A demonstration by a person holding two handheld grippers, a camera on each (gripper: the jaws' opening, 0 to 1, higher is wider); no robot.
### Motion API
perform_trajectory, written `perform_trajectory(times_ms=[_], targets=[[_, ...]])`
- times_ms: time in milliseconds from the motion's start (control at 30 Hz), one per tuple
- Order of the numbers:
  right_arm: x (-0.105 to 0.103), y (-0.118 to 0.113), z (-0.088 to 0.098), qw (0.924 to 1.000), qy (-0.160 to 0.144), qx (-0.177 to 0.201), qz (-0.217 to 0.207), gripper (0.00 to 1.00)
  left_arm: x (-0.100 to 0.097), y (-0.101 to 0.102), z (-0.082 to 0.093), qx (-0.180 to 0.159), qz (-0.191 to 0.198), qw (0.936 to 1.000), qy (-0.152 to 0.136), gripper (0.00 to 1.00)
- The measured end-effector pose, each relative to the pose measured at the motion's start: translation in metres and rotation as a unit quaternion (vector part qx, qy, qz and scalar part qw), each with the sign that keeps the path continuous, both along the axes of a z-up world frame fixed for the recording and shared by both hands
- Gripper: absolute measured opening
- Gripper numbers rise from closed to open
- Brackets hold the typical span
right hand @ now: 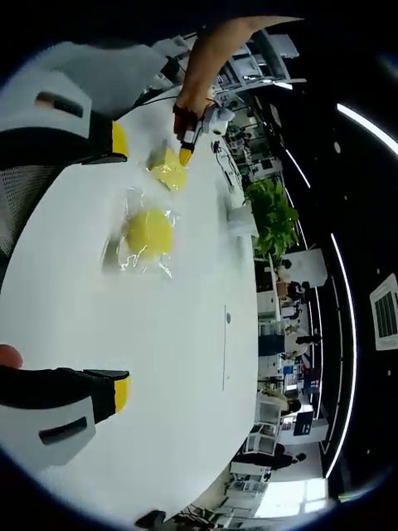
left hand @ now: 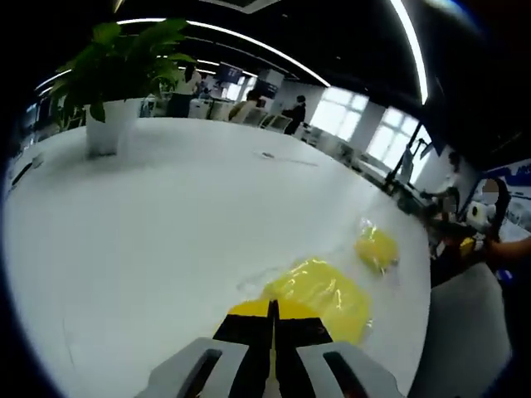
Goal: Compare the silicone blocks by pressing each to a similar depth, holding the contact briefly, and releasing to observe deformation and rebound differences across the visible hardness samples.
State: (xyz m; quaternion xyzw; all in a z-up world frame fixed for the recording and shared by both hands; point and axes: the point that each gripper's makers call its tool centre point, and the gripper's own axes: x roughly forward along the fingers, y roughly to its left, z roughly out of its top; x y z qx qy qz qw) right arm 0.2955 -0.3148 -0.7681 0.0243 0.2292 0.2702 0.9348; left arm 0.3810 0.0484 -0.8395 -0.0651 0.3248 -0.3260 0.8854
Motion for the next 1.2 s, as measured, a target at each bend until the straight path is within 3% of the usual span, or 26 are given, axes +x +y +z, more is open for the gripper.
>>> perform_trajectory(times_ms=[333, 500, 667, 733, 800, 867, 1033, 1133, 1200], targets=[[0.000, 0.003, -0.005, 1.0000, 0.005, 0.004, 0.001, 0.97, 0.004, 0.002, -0.004, 0.034, -0.009, 0.9992, -0.017, 0.00], [0.003, 0.006, -0.004, 1.0000, 0.004, 0.007, 0.004, 0.97, 0.009, 0.011, -0.005, 0.040, 0.024, 0.9989, -0.006, 0.09], [0.003, 0.008, -0.002, 0.9999, 0.004, 0.007, 0.008, 0.97, 0.009, 0.010, -0.005, 0.049, 0.021, 0.9985, -0.006, 0.11], [0.003, 0.008, -0.001, 0.9999, 0.004, 0.007, 0.008, 0.97, 0.013, 0.015, -0.002, 0.053, 0.049, 0.9974, -0.009, 0.23], [0.003, 0.007, 0.000, 0.9999, 0.003, 0.008, 0.009, 0.97, 0.013, 0.021, -0.001, 0.047, 0.066, 0.9968, -0.002, 0.42], [0.004, 0.007, 0.000, 0.9999, 0.002, 0.007, 0.009, 0.97, 0.015, 0.025, 0.005, 0.036, 0.076, 0.9964, -0.015, 0.58], [0.009, 0.007, 0.005, 0.9999, -0.003, 0.010, 0.013, 0.97, 0.011, 0.030, 0.036, -0.013, 0.095, 0.9947, -0.039, 0.80], [0.012, 0.009, 0.006, 0.9998, -0.004, 0.011, 0.019, 0.97, 0.004, 0.033, 0.049, -0.011, 0.092, 0.9942, -0.055, 0.94], [0.015, 0.010, 0.007, 0.9997, -0.005, 0.011, 0.022, 0.97, -0.001, 0.036, 0.057, -0.005, 0.089, 0.9936, -0.070, 0.98]])
